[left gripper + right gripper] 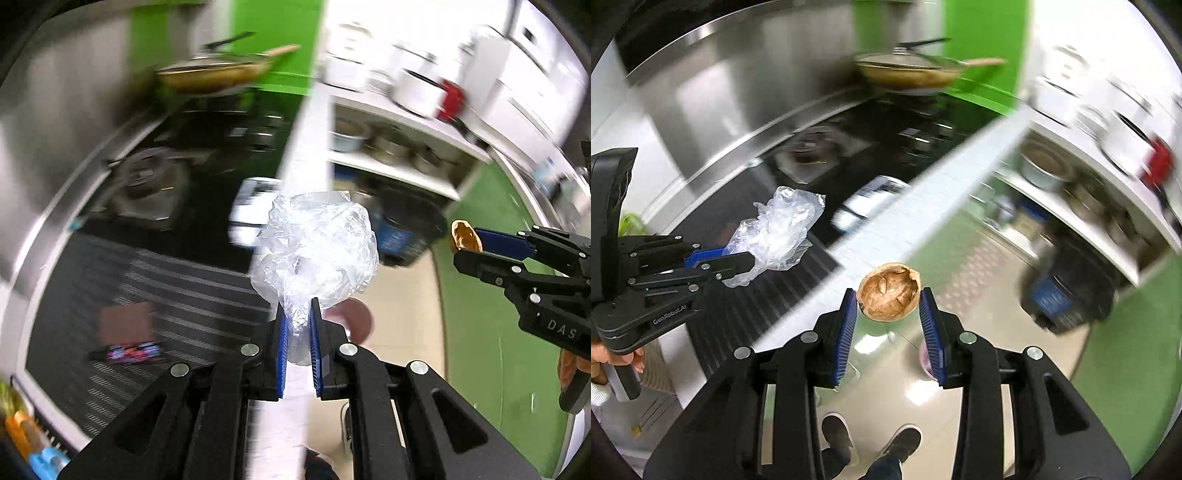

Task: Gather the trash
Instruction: 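Carry the plastic bag and walnut shell in both tools over the bin, then open the left tool to drop the plastic bag into the bin, then open the right tool to drop the walnut shell into the bin, then move both open tools back toward the counter mat, then lower the right tool onto the black patterned pouch and close it, then grasp the brown scouring pad with the left tool while the right tool holds the pouch, then carry the scouring pad and pouch in both tools over the pink bin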

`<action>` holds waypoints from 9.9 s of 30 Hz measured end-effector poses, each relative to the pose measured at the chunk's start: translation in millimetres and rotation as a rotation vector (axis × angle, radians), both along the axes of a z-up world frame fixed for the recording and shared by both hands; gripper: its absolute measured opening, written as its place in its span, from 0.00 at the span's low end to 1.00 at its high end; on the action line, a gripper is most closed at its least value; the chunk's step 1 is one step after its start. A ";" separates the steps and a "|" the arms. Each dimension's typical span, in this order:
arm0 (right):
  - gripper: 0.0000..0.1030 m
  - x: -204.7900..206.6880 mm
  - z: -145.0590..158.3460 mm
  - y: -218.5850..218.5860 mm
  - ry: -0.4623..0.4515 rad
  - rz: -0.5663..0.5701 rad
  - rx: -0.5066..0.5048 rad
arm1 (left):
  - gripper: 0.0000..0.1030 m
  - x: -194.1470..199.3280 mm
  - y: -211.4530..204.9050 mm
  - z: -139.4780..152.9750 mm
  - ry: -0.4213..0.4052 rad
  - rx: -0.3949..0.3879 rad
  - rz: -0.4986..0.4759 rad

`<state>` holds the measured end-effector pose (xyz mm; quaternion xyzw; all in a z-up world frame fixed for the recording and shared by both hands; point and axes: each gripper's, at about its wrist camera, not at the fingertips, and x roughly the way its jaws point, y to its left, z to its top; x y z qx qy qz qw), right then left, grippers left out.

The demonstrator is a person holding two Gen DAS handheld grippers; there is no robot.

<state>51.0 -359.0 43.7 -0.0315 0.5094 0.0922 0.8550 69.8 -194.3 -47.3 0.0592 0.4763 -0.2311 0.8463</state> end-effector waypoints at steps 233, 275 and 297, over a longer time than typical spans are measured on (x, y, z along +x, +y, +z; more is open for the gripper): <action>0.21 175.5 -102.0 183.2 0.080 0.740 0.148 | 0.70 112.8 179.6 -122.3 0.237 -0.022 1.013; 0.21 -44.8 -34.2 -87.1 0.014 -0.077 -0.010 | 0.66 -19.0 -55.7 -17.5 0.017 -0.080 -0.030; 0.21 1.5 -264.4 -209.8 0.186 -0.103 -0.011 | 0.66 56.1 -205.6 -281.8 0.248 -0.016 -0.105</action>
